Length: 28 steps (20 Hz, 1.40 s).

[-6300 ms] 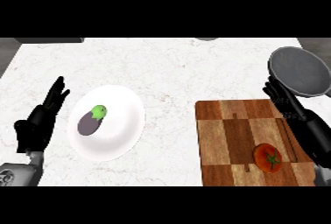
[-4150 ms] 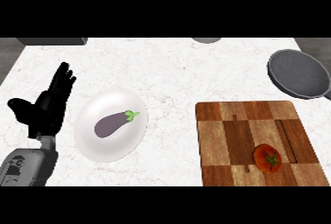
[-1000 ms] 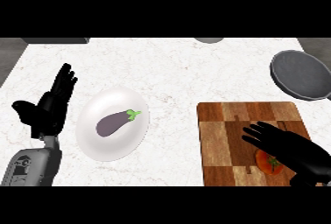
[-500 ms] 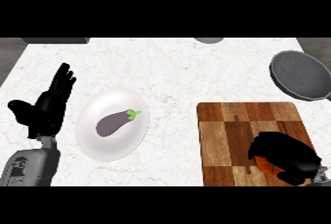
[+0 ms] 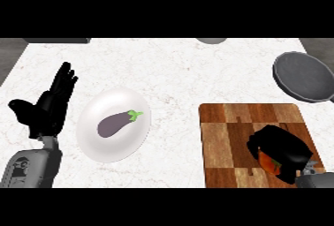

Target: Pick the tomato from the cutting board and place it in the pan

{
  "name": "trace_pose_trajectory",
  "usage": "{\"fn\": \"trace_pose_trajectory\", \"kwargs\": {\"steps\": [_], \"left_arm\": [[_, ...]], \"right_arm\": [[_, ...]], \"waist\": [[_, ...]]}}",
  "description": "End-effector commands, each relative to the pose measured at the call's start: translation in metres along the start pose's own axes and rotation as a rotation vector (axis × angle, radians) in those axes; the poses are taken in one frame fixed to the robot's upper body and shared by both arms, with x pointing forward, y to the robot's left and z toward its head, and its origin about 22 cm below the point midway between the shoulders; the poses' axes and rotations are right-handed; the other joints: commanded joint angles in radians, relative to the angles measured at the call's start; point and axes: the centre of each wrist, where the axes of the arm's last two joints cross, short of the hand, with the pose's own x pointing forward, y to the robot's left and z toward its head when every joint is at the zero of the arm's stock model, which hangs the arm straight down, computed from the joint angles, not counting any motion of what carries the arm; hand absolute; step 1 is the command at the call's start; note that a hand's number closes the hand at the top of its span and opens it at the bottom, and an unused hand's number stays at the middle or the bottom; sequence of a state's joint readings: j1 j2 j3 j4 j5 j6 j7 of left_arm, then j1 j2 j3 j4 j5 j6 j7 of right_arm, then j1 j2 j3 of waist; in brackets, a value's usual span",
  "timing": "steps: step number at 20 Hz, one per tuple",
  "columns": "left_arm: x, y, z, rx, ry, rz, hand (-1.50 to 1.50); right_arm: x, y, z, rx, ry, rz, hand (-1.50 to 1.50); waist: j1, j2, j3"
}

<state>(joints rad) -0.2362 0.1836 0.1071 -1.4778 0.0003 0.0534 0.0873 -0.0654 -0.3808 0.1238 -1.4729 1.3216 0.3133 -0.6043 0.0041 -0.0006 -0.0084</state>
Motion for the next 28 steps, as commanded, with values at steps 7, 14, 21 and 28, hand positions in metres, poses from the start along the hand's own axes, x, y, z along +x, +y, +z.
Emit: {"fn": "trace_pose_trajectory", "kwargs": {"steps": [7,14,21,28], "left_arm": [[0.001,-0.011,-0.003,-0.018,-0.014,0.005,0.0],[0.003,-0.015,-0.007,-0.043,-0.02,0.011,0.0],[0.011,-0.012,-0.003,-0.022,-0.011,-0.004,0.0],[0.005,0.005,-0.003,-0.004,-0.013,-0.004,0.0]], "right_arm": [[0.014,-0.042,-0.063,-0.185,0.738,-0.421,1.5],[0.039,-0.147,-0.098,-0.663,0.962,-0.371,1.5],[0.034,-0.182,-0.131,-0.864,1.07,-0.413,1.5],[-0.04,-0.198,-0.079,-1.09,1.097,-0.608,1.5]], "waist": [[0.022,0.011,0.007],[0.054,0.01,0.009],[0.028,0.007,0.009],[0.017,0.008,0.009]]}}
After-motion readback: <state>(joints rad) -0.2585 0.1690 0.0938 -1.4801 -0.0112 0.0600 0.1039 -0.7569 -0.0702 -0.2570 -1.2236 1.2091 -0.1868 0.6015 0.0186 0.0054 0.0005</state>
